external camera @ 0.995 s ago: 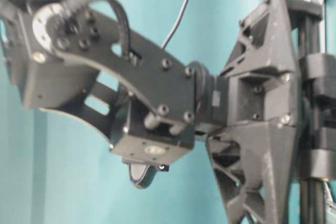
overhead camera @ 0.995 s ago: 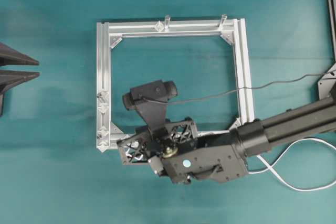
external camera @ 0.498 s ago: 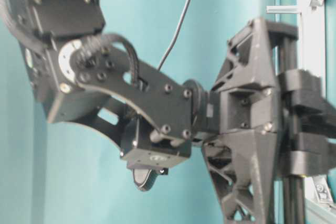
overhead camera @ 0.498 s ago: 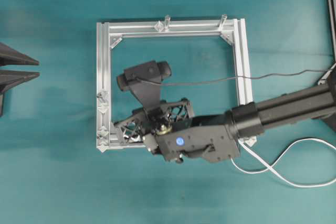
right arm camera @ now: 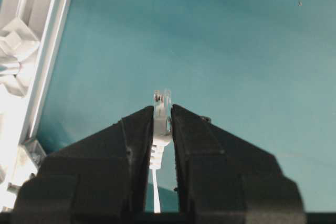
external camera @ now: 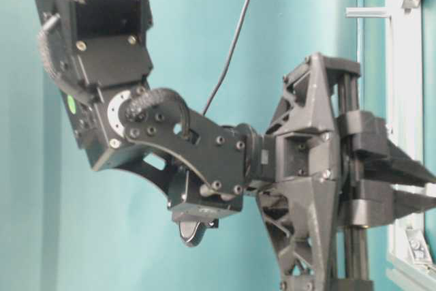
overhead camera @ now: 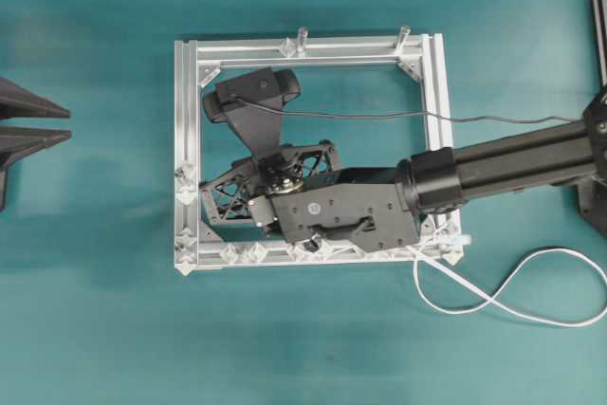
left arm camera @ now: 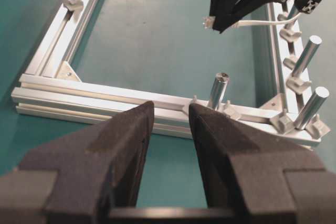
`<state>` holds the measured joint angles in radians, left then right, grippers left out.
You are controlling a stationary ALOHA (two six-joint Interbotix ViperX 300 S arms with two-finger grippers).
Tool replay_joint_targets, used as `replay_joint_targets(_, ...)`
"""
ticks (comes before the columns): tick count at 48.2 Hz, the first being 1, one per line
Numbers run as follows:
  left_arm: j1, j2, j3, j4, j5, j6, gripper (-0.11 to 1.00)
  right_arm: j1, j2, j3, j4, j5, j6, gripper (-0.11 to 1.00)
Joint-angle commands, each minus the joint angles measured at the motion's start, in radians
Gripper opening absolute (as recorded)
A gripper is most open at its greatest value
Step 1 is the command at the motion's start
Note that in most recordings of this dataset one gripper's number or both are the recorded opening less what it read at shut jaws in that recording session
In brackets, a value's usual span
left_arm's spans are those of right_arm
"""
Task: Move the cable alternately left and right between 8 closely spaced pins so it hooks onto each one.
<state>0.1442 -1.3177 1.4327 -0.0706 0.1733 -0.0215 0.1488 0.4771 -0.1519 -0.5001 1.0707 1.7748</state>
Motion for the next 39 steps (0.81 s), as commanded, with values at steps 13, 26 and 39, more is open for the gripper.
replay_joint_targets(13, 0.000, 0.008, -0.011, 0.002, 0.000, -0.026, 0.38, -0.006, -0.009, -0.026, -0.018, -0.078, -0.005, 0.13)
replay_joint_targets(26, -0.003, 0.008, -0.011, 0.002, 0.000, -0.026, 0.38, -0.011, 0.038, -0.103, -0.017, -0.087, -0.009, 0.13)
replay_joint_targets(39, -0.005, 0.008, -0.011, 0.002, 0.000, -0.026, 0.38, -0.014, 0.087, -0.198, -0.017, -0.083, -0.052, 0.13)
